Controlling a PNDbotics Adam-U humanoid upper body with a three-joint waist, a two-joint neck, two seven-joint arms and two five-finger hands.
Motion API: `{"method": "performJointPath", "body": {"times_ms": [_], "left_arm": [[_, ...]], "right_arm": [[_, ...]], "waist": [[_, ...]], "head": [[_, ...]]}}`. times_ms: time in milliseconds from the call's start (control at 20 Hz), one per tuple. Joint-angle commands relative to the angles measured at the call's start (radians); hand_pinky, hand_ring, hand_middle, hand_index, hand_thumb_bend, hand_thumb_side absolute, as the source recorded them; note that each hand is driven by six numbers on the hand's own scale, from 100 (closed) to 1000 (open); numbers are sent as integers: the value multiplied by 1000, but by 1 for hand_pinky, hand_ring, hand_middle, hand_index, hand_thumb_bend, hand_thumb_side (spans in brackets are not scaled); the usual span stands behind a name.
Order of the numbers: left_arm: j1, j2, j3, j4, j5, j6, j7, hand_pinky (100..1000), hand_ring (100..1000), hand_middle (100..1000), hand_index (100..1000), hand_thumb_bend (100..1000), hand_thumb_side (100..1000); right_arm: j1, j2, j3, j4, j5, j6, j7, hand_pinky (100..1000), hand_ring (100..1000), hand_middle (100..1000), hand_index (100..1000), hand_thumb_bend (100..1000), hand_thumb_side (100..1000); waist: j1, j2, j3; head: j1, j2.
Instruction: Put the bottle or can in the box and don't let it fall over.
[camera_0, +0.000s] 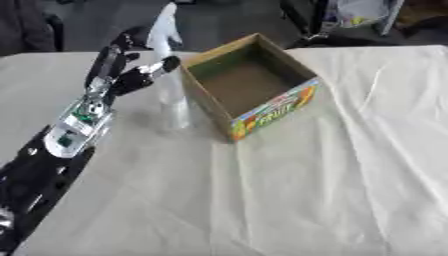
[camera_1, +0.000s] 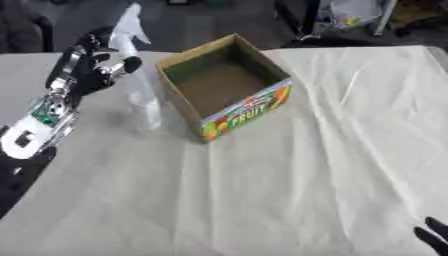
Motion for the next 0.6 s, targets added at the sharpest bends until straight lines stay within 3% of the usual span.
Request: {"method": "performJointPath", "body": {"times_ms": [50, 600], "left_arm": [[-32, 44, -1, 19, -8, -5, 4, 925, 1000, 668, 923, 857, 483], [-85, 61, -15, 76, 5, -22, 10, 925, 1000, 669, 923, 859, 488]], "right_arm": [[0, 1, 2, -11, 4, -1, 2, 758, 1000, 1000, 1000, 100, 470], [-4, 1, 5, -8, 5, 1, 6, 758, 1000, 1000, 1000, 100, 470]], "waist": [[-1, -9, -4], [1, -8, -15]], "head": [[4, -3], [6, 2]]}}
